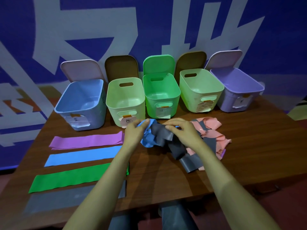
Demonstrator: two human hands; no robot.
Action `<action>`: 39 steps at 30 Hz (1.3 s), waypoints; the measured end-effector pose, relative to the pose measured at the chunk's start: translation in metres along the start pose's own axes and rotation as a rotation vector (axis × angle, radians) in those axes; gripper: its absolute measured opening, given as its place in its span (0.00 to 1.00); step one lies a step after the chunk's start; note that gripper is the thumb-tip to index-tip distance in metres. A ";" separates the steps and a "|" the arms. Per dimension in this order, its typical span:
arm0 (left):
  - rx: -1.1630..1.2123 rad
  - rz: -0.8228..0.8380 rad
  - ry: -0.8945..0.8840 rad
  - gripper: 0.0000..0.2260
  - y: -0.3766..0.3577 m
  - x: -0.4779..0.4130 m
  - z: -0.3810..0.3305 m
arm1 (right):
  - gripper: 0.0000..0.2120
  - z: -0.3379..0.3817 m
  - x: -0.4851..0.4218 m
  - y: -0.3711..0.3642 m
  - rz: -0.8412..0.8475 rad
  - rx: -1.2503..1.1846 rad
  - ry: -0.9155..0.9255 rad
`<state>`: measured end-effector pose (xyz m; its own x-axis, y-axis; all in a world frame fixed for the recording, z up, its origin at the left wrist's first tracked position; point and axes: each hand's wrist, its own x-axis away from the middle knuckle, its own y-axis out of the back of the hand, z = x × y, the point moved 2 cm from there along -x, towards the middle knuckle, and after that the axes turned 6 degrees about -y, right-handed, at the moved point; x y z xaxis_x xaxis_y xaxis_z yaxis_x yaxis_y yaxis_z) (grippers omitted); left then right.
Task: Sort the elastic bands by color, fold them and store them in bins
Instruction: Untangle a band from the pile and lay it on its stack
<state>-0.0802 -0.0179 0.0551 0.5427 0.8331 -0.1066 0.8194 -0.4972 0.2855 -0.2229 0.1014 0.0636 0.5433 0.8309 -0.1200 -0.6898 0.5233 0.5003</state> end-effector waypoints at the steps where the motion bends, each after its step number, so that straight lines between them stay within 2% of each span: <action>1: 0.107 -0.045 0.065 0.15 0.000 -0.002 0.002 | 0.07 0.000 0.000 0.003 -0.042 -0.113 -0.020; 4: 0.419 -0.087 0.296 0.09 -0.007 -0.006 0.002 | 0.08 -0.001 -0.001 0.001 -0.083 -0.411 -0.132; 6: 0.427 -0.090 0.359 0.07 -0.014 -0.005 -0.002 | 0.10 -0.002 0.000 -0.005 -0.087 -0.610 -0.204; 8: 0.460 -0.079 0.376 0.09 -0.017 -0.006 -0.007 | 0.13 0.000 0.003 -0.008 -0.089 -0.689 -0.241; 11: 0.466 0.072 0.217 0.14 -0.018 -0.006 -0.016 | 0.14 0.002 0.007 -0.007 -0.002 -0.460 -0.222; 14: 0.243 0.225 -0.006 0.05 -0.018 -0.002 -0.029 | 0.04 -0.003 0.009 -0.007 0.115 -0.191 -0.249; 16: 0.170 0.331 -0.125 0.06 -0.018 0.001 -0.036 | 0.15 -0.006 0.008 -0.007 0.168 -0.188 -0.221; 17: 0.159 0.366 -0.146 0.07 -0.017 0.002 -0.037 | 0.15 -0.004 0.007 -0.006 0.178 -0.207 -0.192; 19: 0.206 0.371 -0.038 0.12 -0.012 0.003 -0.039 | 0.12 -0.002 0.005 -0.004 0.131 -0.128 -0.119; 21: 0.274 0.391 0.083 0.18 -0.007 0.005 -0.037 | 0.16 -0.001 0.002 0.000 0.043 -0.001 -0.070; 22: 0.257 0.438 0.086 0.17 -0.007 0.007 -0.035 | 0.19 0.000 0.002 0.000 0.049 -0.004 -0.060; 24: 0.188 0.515 0.047 0.09 -0.010 0.012 -0.030 | 0.26 0.001 0.005 -0.003 0.140 -0.058 -0.064; 26: 0.257 0.422 0.051 0.06 -0.012 0.012 -0.024 | 0.20 0.002 0.006 -0.006 0.160 -0.073 -0.061; 29: 0.377 0.185 0.165 0.10 -0.010 0.011 -0.012 | 0.15 -0.001 0.002 -0.004 -0.049 -0.239 -0.124; 32: 0.317 0.302 0.218 0.12 -0.015 0.018 -0.001 | 0.16 -0.002 0.000 0.003 -0.112 -0.348 -0.144; 36: 0.570 0.198 0.320 0.01 -0.018 0.019 -0.007 | 0.17 0.004 0.001 0.002 -0.033 -0.399 -0.146; 39: 0.432 0.237 0.200 0.03 -0.019 0.015 -0.009 | 0.19 0.009 0.004 0.000 0.021 -0.612 -0.202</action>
<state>-0.0892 0.0059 0.0563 0.7108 0.6948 0.1091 0.7030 -0.6966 -0.1436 -0.2170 0.1028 0.0709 0.5645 0.8217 0.0778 -0.8174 0.5697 -0.0858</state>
